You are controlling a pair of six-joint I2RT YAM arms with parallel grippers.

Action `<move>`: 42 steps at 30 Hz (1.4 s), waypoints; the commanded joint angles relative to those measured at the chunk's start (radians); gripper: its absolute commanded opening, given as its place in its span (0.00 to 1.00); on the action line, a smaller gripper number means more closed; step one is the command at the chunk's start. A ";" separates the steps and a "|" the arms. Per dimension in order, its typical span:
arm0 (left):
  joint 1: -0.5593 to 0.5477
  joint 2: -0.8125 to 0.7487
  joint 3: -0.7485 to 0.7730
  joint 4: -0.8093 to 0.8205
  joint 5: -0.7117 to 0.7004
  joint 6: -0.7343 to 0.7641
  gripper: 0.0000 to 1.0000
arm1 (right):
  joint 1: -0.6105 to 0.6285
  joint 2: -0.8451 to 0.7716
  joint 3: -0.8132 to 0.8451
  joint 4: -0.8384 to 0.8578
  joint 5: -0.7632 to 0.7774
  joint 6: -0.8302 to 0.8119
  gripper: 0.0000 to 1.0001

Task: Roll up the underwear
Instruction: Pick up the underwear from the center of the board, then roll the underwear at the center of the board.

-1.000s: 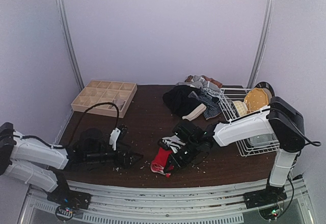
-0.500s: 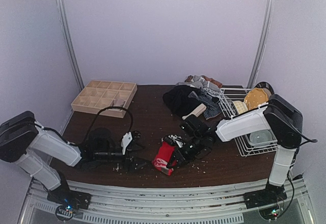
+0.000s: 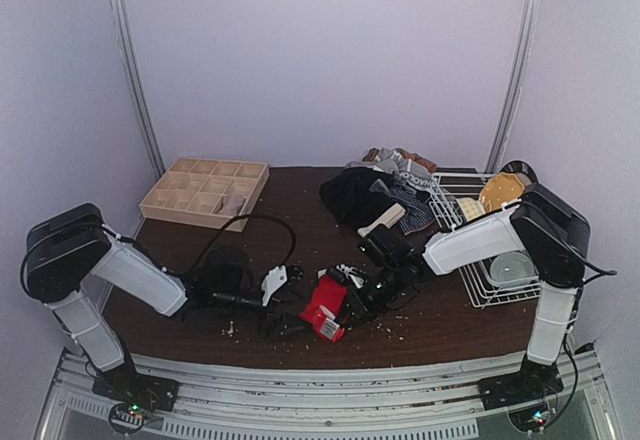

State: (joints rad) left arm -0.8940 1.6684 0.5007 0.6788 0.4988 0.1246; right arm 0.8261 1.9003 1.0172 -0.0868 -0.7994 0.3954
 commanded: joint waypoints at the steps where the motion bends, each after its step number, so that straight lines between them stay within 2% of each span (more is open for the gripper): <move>1: -0.006 0.038 0.045 -0.015 0.025 0.030 0.71 | 0.001 0.034 -0.003 -0.076 0.070 -0.029 0.00; 10: -0.014 0.099 0.103 -0.056 0.026 0.030 0.66 | 0.003 0.035 0.021 -0.110 0.086 -0.045 0.00; 15: -0.014 0.130 0.119 -0.056 0.014 0.027 0.60 | 0.006 0.037 0.036 -0.125 0.087 -0.051 0.00; 22: -0.016 0.141 0.113 -0.016 -0.037 0.016 0.33 | 0.020 0.032 0.044 -0.125 0.099 -0.045 0.00; 26: -0.022 0.154 0.125 -0.028 -0.048 0.001 0.21 | 0.030 0.022 0.050 -0.127 0.113 -0.040 0.00; 29: -0.028 0.165 0.128 -0.043 -0.070 -0.011 0.13 | 0.035 0.011 0.056 -0.138 0.136 -0.039 0.07; 34: -0.030 0.185 0.124 -0.063 -0.127 -0.049 0.02 | 0.044 -0.068 0.047 -0.149 0.235 -0.033 0.27; 42: -0.033 0.191 0.152 -0.136 -0.144 -0.086 0.00 | 0.061 -0.220 0.018 -0.144 0.381 -0.020 0.38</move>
State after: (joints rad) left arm -0.9230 1.8305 0.6228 0.6228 0.3981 0.0647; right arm 0.8730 1.7618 1.0584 -0.2180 -0.5346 0.3717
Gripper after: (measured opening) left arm 0.021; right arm 0.366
